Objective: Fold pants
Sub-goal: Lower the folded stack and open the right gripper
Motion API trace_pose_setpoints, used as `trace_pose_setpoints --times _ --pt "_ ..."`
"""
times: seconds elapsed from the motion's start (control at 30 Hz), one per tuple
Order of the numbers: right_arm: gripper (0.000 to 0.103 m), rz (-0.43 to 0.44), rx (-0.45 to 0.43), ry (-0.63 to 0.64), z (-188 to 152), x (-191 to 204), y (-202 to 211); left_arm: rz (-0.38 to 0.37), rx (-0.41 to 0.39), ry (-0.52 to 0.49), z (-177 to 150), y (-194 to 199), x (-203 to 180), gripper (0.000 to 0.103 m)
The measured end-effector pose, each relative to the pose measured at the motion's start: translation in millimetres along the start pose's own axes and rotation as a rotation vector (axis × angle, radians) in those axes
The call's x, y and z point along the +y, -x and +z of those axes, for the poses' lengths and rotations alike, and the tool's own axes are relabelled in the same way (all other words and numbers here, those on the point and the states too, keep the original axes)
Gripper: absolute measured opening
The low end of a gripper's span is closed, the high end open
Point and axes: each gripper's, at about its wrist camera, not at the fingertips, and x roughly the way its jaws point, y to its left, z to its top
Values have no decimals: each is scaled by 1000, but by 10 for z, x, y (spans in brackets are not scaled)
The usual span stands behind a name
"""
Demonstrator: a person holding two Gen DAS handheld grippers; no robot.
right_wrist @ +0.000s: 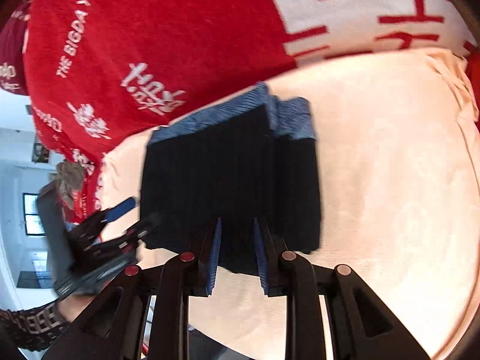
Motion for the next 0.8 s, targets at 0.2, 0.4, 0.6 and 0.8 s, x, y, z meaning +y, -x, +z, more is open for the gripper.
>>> trace_pose_setpoints --times 0.2,0.4,0.6,0.8 --pt "24 -90 104 81 -71 11 -521 70 13 74 -37 -388 10 82" --pt "23 -87 70 142 -149 -13 -526 90 41 99 -17 -533 31 103" --pt "23 -47 34 124 -188 -50 -524 103 31 92 -11 -539 17 103" --pt "23 -92 25 75 -315 -166 -320 64 35 76 1 -510 72 103"
